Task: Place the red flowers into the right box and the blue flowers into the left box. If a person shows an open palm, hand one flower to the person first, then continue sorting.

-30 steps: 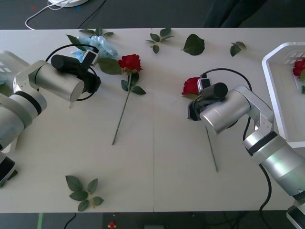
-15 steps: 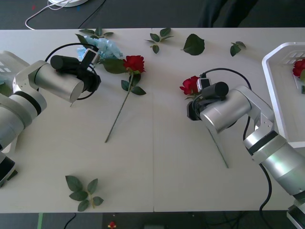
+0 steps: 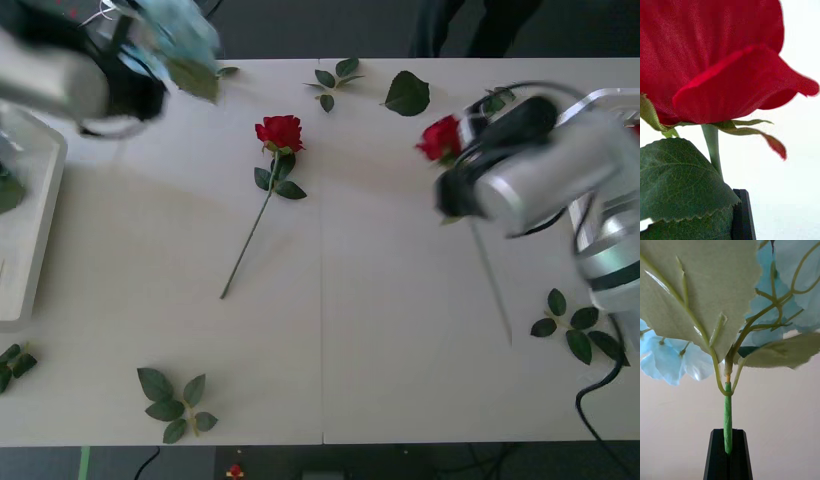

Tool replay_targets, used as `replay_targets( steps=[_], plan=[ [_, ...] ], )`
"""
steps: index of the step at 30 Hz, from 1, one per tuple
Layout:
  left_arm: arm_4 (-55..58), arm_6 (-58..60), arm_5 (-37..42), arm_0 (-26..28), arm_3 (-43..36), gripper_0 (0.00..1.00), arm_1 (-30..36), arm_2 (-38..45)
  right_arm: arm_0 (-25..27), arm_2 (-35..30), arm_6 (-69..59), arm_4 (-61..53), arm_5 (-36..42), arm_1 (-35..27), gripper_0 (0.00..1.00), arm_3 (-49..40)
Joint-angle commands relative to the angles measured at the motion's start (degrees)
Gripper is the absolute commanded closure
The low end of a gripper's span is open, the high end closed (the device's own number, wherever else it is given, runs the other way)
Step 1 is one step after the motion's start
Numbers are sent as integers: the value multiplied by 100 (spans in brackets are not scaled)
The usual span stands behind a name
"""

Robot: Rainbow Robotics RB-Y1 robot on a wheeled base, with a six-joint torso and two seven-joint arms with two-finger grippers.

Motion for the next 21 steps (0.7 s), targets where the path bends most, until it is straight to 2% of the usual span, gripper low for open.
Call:
replay_targets(
  steps=[1, 5, 9, 13, 18, 21],
  plan=[
    [43, 280, 1420, -245, -962, 100, 426, 1300, -154, -819, 850, -256, 71, -511, 100, -173],
    [86, 236, 2536, 10, -1622, 100, 417, 2416, -154, -1196, 1271, -264, 71, -915, 100, 11],
    [148, -36, 3055, 686, -2369, 100, 417, 3787, -163, -1513, 1597, -352, 36, -1416, 100, 433],
    [315, -713, 3433, 1214, -2624, 100, 434, 4868, -163, -1706, 1729, -502, -228, -1830, 100, 1040],
    [667, -1240, 3160, 1794, -2624, 100, 496, 5431, -163, -1706, 1781, -511, -808, -2128, 100, 1769],
    [860, -1328, 2633, 2427, -2606, 100, 601, 5607, -172, -1706, 1834, -511, -1274, -2251, 100, 2235]
  ],
)
